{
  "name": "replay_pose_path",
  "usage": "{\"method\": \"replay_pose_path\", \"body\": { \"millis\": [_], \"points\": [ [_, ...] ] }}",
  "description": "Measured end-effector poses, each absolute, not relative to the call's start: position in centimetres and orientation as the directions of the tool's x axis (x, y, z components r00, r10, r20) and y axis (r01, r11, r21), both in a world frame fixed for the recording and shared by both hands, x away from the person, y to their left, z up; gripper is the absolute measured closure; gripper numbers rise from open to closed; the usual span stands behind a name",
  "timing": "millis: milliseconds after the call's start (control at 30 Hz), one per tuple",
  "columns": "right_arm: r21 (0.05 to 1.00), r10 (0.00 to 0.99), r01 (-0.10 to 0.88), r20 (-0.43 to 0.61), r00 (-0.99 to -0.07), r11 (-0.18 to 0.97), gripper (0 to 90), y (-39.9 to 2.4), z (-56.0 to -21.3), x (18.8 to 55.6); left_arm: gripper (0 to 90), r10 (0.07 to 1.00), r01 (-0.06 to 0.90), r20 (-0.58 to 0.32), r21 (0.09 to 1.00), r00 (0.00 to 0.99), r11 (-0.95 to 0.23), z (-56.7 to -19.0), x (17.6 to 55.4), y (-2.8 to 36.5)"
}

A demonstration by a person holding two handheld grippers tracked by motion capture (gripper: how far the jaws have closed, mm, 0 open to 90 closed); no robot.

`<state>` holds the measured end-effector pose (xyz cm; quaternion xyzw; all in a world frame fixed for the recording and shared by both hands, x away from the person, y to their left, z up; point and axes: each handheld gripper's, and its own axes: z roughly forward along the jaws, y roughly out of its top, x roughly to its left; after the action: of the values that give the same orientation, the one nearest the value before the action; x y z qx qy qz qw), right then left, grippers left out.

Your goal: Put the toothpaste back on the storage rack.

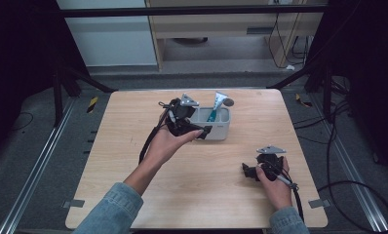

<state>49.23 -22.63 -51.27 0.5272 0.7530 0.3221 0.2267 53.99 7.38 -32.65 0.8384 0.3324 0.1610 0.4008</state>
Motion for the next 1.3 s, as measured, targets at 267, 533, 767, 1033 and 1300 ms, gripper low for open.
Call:
{"method": "replay_pose_path", "body": {
  "millis": [267, 533, 767, 1033, 1300],
  "points": [
    [0.725, 0.940, 0.647, -0.002, -0.342, 0.237, 0.4, -22.6, -51.3, 49.3, 4.2, 0.706, 0.442, 0.013, 0.771, 0.708, -0.457, -32.7, 53.8, 9.1],
    [0.724, 0.940, 0.648, -0.002, -0.341, 0.237, 0.4, -22.6, -51.3, 49.3, 3.5, 0.726, 0.457, 0.011, 0.771, 0.687, -0.444, -33.0, 53.8, 11.2],
    [0.724, 0.940, 0.648, -0.001, -0.342, 0.237, 0.4, -22.6, -51.3, 49.3, 3.6, 0.742, 0.472, 0.000, 0.771, 0.670, -0.426, -33.7, 53.8, 13.4],
    [0.724, 0.940, 0.648, -0.001, -0.342, 0.236, 0.4, -22.6, -51.3, 49.3, 4.0, 0.764, 0.493, 0.010, 0.759, 0.645, -0.425, -34.9, 53.9, 15.9],
    [0.724, 0.940, 0.649, 0.000, -0.342, 0.236, 0.4, -22.6, -51.3, 49.3, 4.3, 0.785, 0.502, 0.041, 0.748, 0.619, -0.434, -36.3, 54.0, 18.1]
  ]
}}
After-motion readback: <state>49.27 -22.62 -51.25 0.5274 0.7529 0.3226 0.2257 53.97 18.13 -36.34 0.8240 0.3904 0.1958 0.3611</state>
